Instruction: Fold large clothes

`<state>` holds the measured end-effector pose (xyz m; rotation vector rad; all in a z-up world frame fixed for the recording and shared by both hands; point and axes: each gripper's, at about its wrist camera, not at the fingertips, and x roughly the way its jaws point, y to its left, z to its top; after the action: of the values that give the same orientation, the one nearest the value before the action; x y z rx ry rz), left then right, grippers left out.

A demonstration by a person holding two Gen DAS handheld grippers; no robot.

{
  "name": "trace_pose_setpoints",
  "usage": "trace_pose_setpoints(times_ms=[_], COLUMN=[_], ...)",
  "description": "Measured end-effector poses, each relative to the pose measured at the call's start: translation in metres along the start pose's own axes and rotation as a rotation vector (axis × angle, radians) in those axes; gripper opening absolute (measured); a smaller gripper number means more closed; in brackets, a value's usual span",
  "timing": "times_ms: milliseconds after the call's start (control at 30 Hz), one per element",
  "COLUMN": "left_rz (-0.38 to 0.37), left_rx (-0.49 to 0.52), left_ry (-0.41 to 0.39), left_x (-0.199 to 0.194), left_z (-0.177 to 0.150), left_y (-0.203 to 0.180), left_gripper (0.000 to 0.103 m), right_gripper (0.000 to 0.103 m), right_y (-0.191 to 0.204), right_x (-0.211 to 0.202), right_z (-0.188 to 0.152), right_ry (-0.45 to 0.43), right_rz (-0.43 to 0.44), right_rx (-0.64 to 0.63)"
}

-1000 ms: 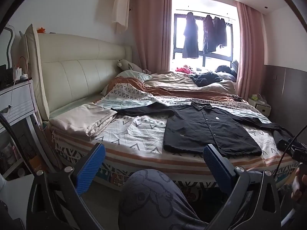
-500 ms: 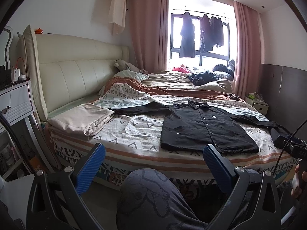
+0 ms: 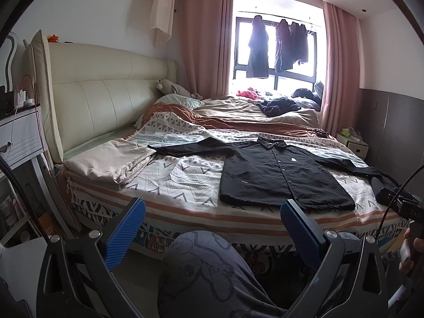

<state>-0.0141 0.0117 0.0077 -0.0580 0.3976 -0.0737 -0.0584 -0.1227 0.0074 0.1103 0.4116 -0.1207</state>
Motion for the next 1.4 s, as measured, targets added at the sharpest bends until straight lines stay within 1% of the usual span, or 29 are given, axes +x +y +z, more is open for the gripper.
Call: trace_pose_setpoints(times_ms=[133, 300, 500, 633, 867, 1033, 1167, 1400], left_rz=[-0.005, -0.007, -0.020, -0.025, -0.032, -0.050, -0.075, -0.064], left_rx=[0.004, 0.009, 0.011, 0.021, 0.033, 0.047, 0.039, 0.027], left_ry=[-0.012, -0.007, -0.017, -0.020, -0.016, -0.009, 0.000, 0.008], left_x=[-0.005, -0.005, -0.011, -0.018, -0.024, -0.025, -0.019, 0.004], left_z=[-0.002, -0.002, 0.000, 0.006, 0.011, 0.014, 0.017, 0.027], left_y=[0.001, -0.001, -0.003, -0.005, -0.008, -0.011, -0.008, -0.004], left_gripper=[0.103, 0.103, 0.103, 0.103, 0.103, 0.103, 0.103, 0.103], right_gripper=[0.103, 0.103, 0.103, 0.103, 0.103, 0.103, 0.103, 0.103], right_y=[-0.003, -0.001, 0.001, 0.000, 0.001, 0.000, 0.001, 0.003], right_x=[0.000, 0.000, -0.002, -0.007, -0.017, -0.017, -0.015, 0.010], right_z=[-0.002, -0.003, -0.004, 0.000, 0.000, 0.001, 0.007, 0.022], right_ry=[-0.003, -0.006, -0.007, -0.028, -0.055, -0.053, -0.071, -0.064], right_rz=[0.005, 0.005, 0.006, 0.006, 0.008, 0.002, 0.005, 0.017], right_rx=[0.029, 0.047, 0.042, 0.063, 0.054, 0.054, 0.055, 0.050])
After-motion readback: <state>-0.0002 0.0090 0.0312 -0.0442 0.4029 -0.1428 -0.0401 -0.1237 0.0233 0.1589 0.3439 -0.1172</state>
